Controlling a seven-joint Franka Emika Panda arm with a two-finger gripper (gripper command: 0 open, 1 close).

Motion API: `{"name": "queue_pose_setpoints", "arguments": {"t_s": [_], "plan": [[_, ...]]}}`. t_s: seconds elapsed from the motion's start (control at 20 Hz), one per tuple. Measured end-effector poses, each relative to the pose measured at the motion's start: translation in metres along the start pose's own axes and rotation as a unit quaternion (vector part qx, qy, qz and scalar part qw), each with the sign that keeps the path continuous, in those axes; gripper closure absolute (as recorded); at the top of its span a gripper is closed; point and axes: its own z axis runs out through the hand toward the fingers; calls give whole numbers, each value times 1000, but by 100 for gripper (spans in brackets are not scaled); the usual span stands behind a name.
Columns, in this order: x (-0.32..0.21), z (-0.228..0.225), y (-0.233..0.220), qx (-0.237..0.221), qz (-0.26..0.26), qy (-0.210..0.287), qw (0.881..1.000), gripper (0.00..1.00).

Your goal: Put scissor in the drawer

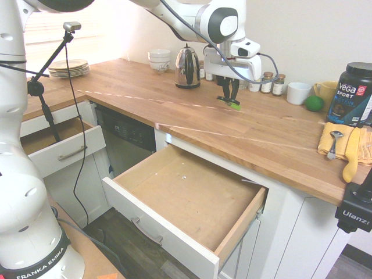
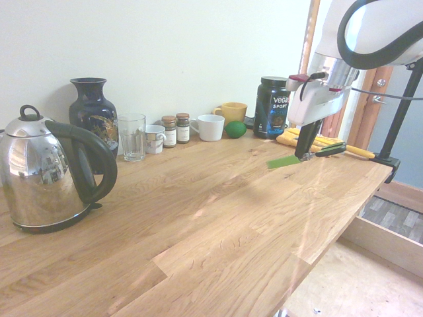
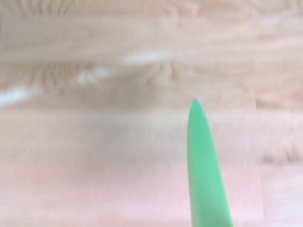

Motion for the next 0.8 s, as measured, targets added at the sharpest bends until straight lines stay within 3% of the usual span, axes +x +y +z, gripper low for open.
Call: {"name": "queue_pose_setpoints", "arguments": {"t_s": [0.4, 0.8], "plan": [[-66, 10, 57, -10, -2, 9, 1000, 100], [-106, -7, 81, -2, -2, 15, 1000, 100]]}}
